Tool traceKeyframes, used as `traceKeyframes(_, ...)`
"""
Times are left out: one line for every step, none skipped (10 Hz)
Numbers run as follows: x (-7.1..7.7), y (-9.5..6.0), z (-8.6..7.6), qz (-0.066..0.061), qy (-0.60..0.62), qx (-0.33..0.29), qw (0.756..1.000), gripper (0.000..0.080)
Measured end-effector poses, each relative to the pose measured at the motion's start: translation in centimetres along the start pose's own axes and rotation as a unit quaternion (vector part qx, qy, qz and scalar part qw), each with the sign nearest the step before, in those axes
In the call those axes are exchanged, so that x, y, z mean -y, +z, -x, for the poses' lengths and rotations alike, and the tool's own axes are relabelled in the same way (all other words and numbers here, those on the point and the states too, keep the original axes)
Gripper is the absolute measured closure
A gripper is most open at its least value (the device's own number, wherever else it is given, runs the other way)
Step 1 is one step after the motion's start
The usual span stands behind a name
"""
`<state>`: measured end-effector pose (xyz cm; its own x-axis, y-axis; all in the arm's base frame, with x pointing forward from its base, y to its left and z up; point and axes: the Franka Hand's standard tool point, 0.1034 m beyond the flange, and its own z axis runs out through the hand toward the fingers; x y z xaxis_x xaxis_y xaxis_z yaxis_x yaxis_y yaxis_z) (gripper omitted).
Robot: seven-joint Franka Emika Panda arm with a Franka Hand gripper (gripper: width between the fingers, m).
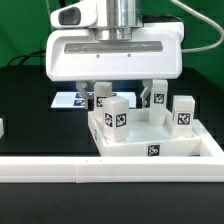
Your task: Assemble square table
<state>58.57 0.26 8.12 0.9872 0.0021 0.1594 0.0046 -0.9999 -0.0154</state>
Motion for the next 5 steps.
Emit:
traceKeyframes(0.08,0.0,0.0,0.001,-0.025,0.0,1.0,0.015)
traceKeyframes(0.16,0.01,-0.01,0.003,-0.058,0.001,0.998,0.015)
traceKeyframes(0.22,0.01,-0.02,0.004,-0.081,0.001,0.997,0.015)
traceKeyframes(0.21,0.0,-0.04,0.006,-0.112,0.002,0.994,0.015)
traceKeyframes(0.16,-0.01,-0.05,0.008,-0.147,0.002,0.989,0.015)
